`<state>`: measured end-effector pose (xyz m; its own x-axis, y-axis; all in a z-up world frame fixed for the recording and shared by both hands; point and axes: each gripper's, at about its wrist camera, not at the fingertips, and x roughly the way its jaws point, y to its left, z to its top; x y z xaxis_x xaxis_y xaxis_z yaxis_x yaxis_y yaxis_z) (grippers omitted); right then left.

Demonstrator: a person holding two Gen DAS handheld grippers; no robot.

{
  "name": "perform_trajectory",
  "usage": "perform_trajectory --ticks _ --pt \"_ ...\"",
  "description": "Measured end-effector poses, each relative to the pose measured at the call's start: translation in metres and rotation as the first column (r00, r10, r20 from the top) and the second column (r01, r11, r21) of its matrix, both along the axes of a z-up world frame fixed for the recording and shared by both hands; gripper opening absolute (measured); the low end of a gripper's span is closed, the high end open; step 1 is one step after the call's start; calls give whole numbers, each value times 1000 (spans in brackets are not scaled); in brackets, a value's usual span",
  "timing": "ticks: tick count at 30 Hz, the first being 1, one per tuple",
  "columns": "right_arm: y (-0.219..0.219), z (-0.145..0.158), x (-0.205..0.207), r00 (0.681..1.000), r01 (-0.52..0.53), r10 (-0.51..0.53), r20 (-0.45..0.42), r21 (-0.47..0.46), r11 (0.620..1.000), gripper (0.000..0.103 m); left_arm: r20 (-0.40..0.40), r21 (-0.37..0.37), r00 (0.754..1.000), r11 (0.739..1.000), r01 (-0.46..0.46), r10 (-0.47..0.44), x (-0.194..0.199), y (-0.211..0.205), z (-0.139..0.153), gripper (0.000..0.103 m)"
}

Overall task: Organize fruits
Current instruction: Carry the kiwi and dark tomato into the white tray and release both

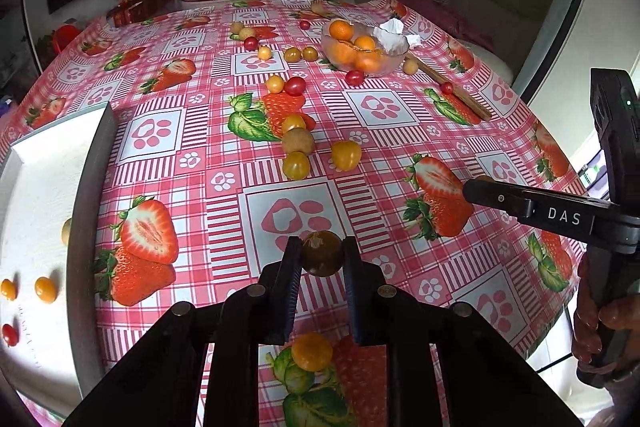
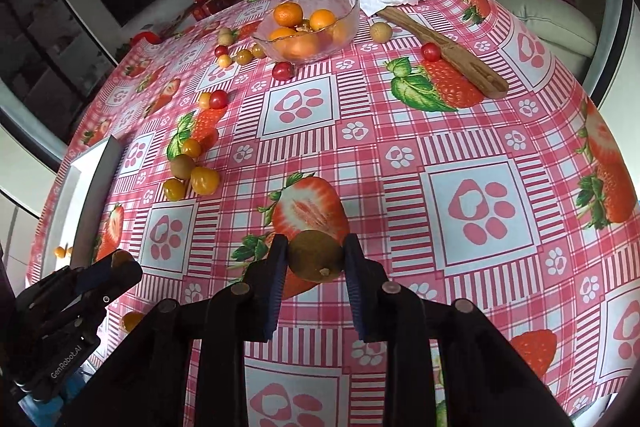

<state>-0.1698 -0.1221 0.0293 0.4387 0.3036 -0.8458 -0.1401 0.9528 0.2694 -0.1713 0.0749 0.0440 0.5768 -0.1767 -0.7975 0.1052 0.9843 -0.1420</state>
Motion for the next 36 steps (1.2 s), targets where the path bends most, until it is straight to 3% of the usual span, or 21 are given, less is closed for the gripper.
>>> perform_trajectory --ticks 9,19,29,36 --pt "38 9 -9 998 -62 62 4 1 998 31 26 -32 997 997 -74 75 -19 41 4 22" --pt "110 19 -15 983 -181 181 2 30 983 31 58 -48 978 979 -196 199 -42 106 9 22" --pt "202 33 -8 947 -320 320 7 53 946 31 102 -3 941 947 -323 321 -45 185 22 22" --pt "277 40 8 908 -420 420 7 51 906 31 84 10 914 916 -400 398 -24 245 23 22"
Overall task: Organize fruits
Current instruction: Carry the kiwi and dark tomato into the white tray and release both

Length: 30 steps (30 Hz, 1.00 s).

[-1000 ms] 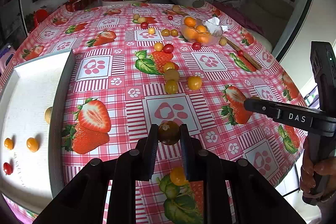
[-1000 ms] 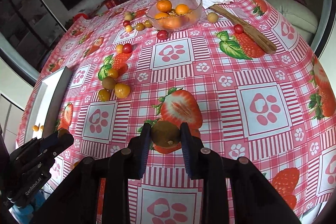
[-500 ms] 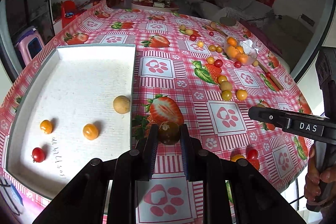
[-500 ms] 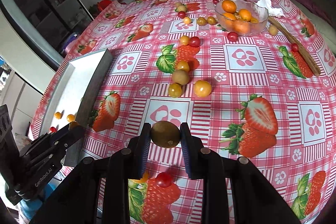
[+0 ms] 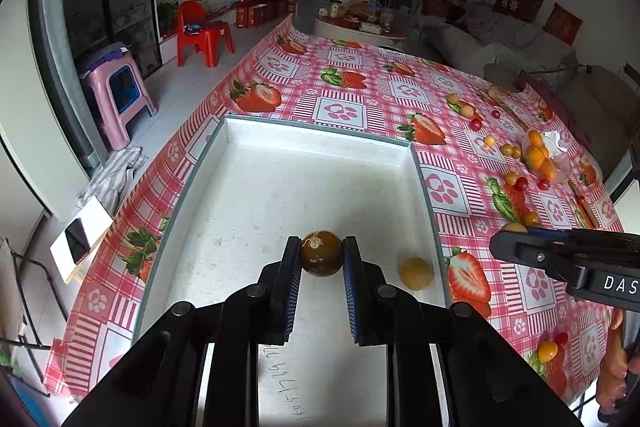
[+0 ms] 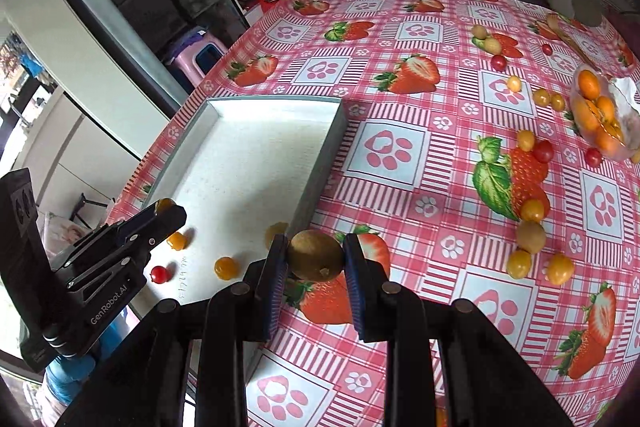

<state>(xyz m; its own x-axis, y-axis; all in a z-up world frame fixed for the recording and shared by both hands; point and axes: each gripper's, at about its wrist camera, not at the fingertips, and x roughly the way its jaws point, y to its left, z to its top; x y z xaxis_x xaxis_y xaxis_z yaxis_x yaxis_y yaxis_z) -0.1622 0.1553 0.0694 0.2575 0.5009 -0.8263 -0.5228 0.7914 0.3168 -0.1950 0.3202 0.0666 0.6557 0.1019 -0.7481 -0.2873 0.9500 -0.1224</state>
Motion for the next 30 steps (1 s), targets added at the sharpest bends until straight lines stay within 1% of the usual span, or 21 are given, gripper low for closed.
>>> perform_trajectory --ticks 4,10,14,20,24,26,27,28,29,30 --pt "39 -3 13 999 -50 50 -5 -20 999 31 -37 0 999 999 -33 33 15 25 -9 22" --pt "80 -24 32 995 -93 90 -32 -76 993 31 -118 -8 992 999 -51 50 37 39 -30 22" --pt "93 -36 43 994 -102 98 -50 -101 990 31 -155 -7 987 999 -54 52 44 40 -41 22" --pt "104 -54 49 991 -121 113 -69 -136 983 31 -179 6 983 999 -49 50 45 41 -48 22" --pt "113 -58 46 989 -143 136 -51 -158 977 31 -188 9 981 999 -49 49 45 42 -48 22" --pt "116 -59 45 989 -149 144 -44 -162 975 32 -196 18 980 999 -40 43 46 41 -49 24" --pt "117 -59 45 988 -153 148 -46 -162 975 36 -198 16 980 999 -33 36 47 40 -49 30" --pt "117 -59 46 987 -157 150 -53 -153 976 42 -201 24 979 999 -33 37 47 39 -48 42" --pt "117 -58 46 987 -158 151 -63 -140 977 43 -209 51 976 997 -53 63 47 39 -48 49" --pt "115 -57 47 988 -149 142 -64 -137 979 44 -208 61 975 996 -65 76 46 41 -48 68"
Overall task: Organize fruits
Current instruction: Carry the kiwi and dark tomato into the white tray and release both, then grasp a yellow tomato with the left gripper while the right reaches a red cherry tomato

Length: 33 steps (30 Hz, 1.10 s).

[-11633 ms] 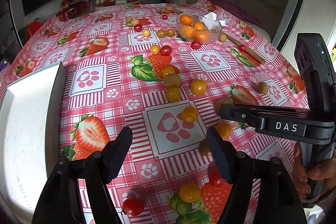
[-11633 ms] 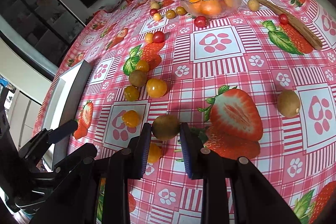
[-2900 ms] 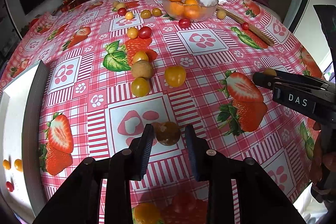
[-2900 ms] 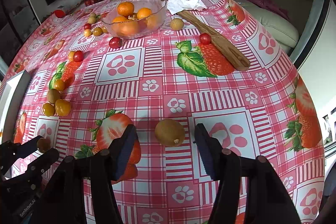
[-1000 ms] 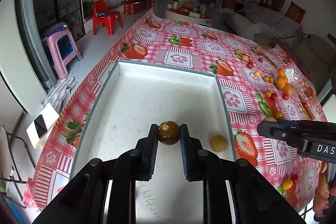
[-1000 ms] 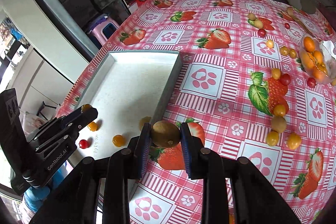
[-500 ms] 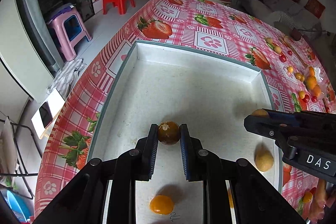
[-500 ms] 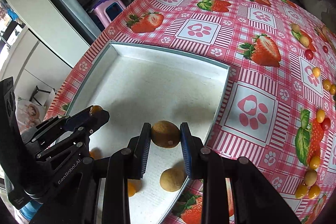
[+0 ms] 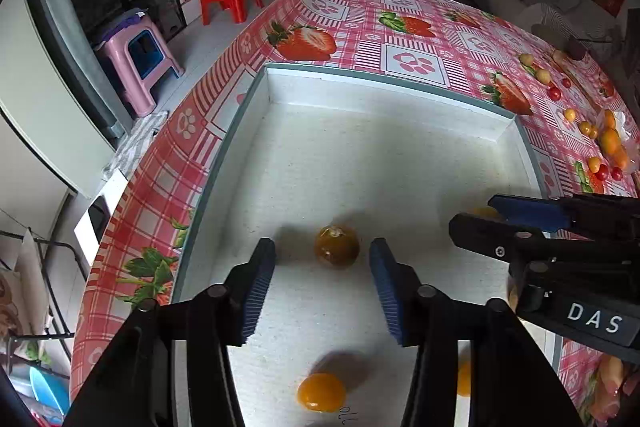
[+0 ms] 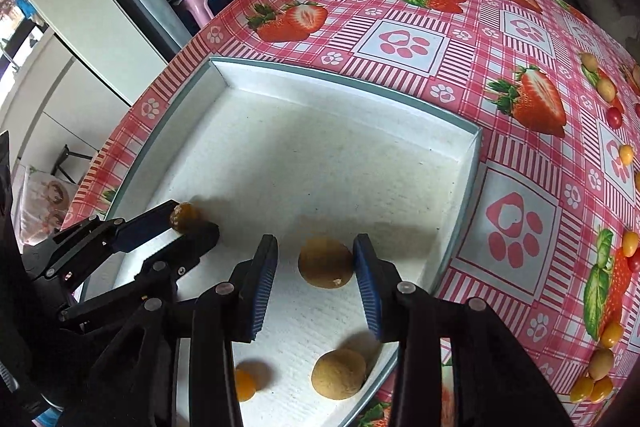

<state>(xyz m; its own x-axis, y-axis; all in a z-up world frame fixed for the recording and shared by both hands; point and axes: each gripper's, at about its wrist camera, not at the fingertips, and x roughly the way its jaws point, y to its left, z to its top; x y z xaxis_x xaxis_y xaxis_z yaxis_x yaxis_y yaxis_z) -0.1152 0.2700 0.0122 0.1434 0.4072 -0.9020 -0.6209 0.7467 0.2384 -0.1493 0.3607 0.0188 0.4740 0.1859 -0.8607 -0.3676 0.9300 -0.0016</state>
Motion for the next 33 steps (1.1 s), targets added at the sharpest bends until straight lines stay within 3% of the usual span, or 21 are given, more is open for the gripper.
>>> perform_trajectory --ticks 1,6,12,19,28,33 --pt "-3 2 1 1000 8 -8 -6 13 1000 52 10 -4 1000 1000 -5 5 -2 1 1 74" --pt "-26 22 1 998 49 -46 -31 116 992 80 33 -23 999 1000 0 1 -12 0 13 74" --pt "-74 46 -8 993 114 -115 0 155 981 83 86 -15 995 998 55 -54 -23 -25 36 74" --pt "-167 45 -21 962 272 -274 -16 164 948 83 133 7 973 982 191 -190 -35 -90 58 74" --pt "-281 18 -45 893 446 -449 41 57 893 83 110 -2 906 911 412 -409 -58 -201 44 74" --pt "-316 4 -59 863 502 -503 39 41 864 83 86 -11 876 879 477 -474 -69 -243 25 74"
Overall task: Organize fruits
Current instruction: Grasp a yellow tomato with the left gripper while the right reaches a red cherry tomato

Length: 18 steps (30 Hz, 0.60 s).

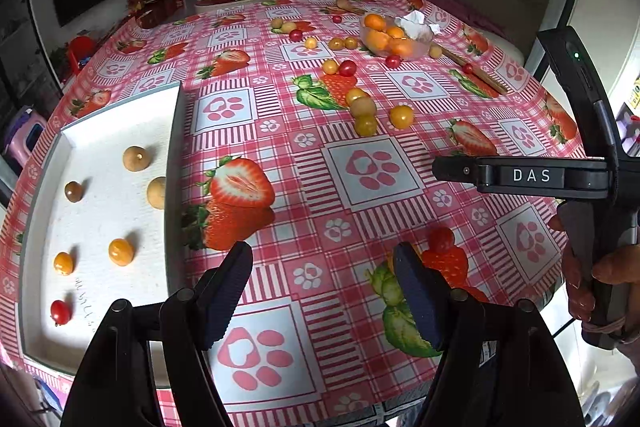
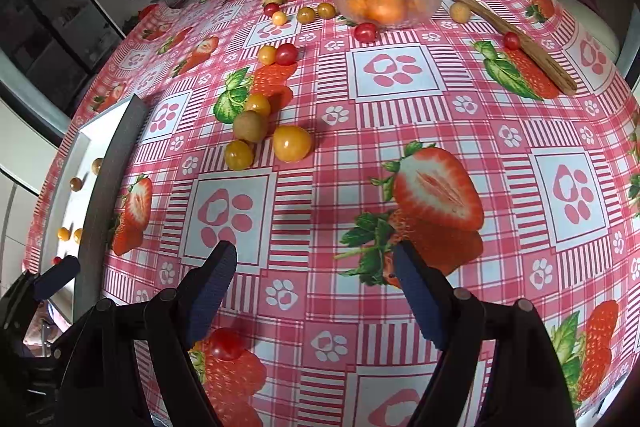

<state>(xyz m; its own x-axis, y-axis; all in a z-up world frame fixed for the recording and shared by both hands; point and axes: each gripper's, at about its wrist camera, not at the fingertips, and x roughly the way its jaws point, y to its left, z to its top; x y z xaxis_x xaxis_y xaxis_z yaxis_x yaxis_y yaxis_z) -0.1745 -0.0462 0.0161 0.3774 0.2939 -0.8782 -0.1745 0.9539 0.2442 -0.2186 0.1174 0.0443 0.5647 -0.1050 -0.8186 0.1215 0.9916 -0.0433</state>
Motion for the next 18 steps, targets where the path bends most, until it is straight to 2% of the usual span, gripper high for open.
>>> perform_trajectory --ticks 8,13,18 --pt "-16 2 -35 998 -16 16 56 11 1000 83 -20 31 1000 999 15 -14 -9 -18 -22 74" --pt "-29 0 -59 995 -17 21 102 -33 999 83 -9 56 998 997 60 -59 -11 -31 -30 74" --pt "-38 -1 -75 991 -7 12 136 -43 999 83 16 77 998 995 62 -64 -4 -40 -36 74"
